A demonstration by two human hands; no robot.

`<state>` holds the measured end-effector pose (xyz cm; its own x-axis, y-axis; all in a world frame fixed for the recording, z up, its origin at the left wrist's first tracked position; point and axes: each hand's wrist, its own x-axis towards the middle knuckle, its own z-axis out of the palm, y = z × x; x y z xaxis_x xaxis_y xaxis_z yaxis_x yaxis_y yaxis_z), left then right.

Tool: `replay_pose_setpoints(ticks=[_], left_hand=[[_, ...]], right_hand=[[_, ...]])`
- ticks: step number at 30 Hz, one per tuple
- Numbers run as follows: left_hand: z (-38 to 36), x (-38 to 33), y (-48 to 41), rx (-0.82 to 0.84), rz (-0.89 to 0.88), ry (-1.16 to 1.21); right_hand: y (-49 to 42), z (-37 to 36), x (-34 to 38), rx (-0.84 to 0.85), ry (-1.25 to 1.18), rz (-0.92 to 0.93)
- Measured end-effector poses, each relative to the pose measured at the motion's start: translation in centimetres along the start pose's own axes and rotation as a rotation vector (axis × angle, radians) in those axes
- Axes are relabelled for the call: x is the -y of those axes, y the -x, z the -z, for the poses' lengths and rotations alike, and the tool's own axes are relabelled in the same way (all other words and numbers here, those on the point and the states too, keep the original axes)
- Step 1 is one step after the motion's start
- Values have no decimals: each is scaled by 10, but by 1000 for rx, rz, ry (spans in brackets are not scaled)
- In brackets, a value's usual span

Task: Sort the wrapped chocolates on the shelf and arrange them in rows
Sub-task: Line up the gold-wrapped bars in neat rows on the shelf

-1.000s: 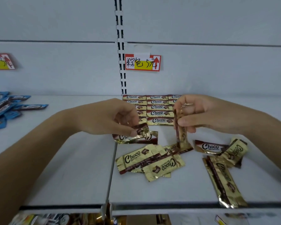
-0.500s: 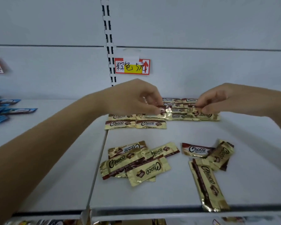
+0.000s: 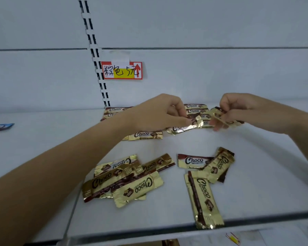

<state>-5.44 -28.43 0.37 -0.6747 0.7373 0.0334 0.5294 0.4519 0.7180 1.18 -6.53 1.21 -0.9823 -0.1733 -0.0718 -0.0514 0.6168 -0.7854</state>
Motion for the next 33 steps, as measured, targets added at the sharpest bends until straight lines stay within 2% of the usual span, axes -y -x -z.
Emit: replay_pose_setpoints(ticks=[4, 13, 16, 21, 24, 27, 33], left_hand=[[3, 4, 5, -33, 49, 88], [-1, 11, 10, -3, 5, 3], [-8, 11, 8, -19, -32, -77], [-19, 10, 6, -148, -154, -311], [-21, 13, 8, -145, -207, -457], [-20, 14, 10, -107, -246, -504], [-22, 19, 12, -113, -237, -568]], right_hand=[[2, -3, 1, -2, 38, 39], [-2, -5, -5, 40, -97, 24], [-2, -5, -6, 29, -45, 43], [-2, -7, -8, -15, -31, 60], [-1, -5, -9, -73, -78, 31], [0, -5, -8, -62, -118, 62], [-3, -5, -13, -29, 171, 50]])
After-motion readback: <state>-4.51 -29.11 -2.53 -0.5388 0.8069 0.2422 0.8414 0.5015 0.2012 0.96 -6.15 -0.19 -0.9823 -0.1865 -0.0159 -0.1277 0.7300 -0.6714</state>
